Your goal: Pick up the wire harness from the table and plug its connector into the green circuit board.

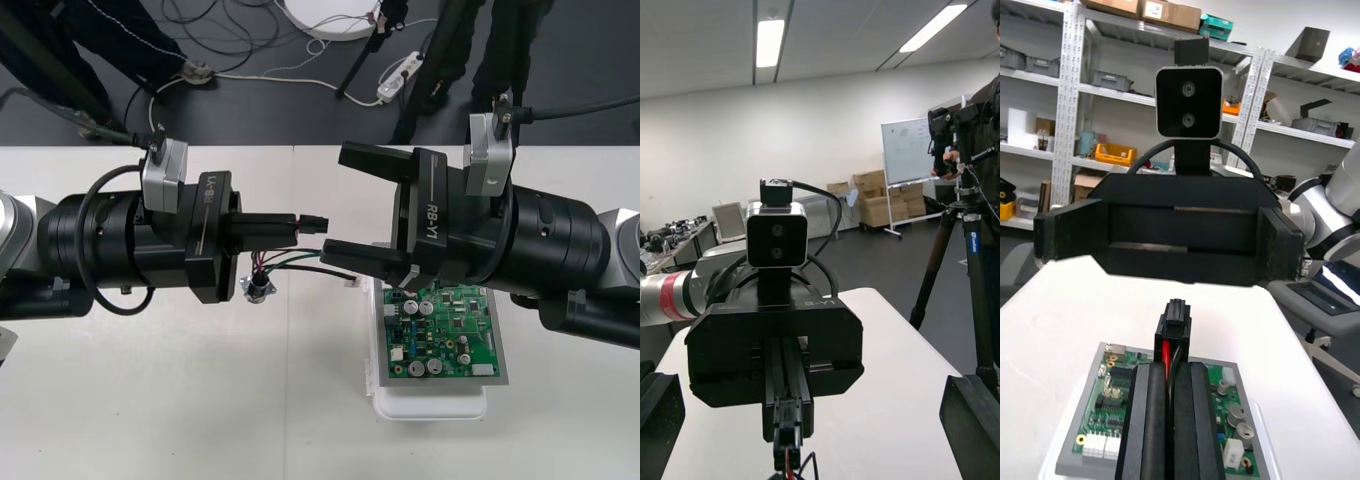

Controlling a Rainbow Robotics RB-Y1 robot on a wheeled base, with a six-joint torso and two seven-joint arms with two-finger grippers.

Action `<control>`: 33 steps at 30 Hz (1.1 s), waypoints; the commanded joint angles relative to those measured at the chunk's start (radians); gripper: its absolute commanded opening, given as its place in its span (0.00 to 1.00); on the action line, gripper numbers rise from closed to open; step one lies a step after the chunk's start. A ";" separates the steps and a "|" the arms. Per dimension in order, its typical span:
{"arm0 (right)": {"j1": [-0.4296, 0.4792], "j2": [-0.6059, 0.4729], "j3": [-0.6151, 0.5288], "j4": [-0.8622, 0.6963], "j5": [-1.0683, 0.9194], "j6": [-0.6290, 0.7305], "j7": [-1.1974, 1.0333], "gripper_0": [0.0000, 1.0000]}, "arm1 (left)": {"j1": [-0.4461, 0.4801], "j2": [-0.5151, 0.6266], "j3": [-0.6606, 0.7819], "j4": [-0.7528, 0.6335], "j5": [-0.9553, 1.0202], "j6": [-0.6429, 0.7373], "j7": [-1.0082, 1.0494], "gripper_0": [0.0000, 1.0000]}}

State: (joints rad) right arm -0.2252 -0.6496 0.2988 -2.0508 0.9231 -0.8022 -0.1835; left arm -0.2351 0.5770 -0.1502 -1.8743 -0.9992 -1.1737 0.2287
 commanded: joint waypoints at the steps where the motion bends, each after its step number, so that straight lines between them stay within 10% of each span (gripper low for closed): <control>1: -0.029 -0.088 -0.009 -0.020 -0.023 -0.017 -0.034 1.00 | 0.042 0.037 -0.015 0.000 0.011 0.036 -0.129 0.00; 33: -0.025 -0.343 -0.325 0.187 0.298 -0.710 -0.117 1.00 | 0.017 -0.029 -0.120 0.475 0.086 -0.164 -0.684 0.00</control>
State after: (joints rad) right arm -0.2276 -0.9361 0.0166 -1.8635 1.1718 -1.5011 -0.2474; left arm -0.2052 0.5774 -0.2372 -1.4434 -0.9305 -1.2709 -0.4156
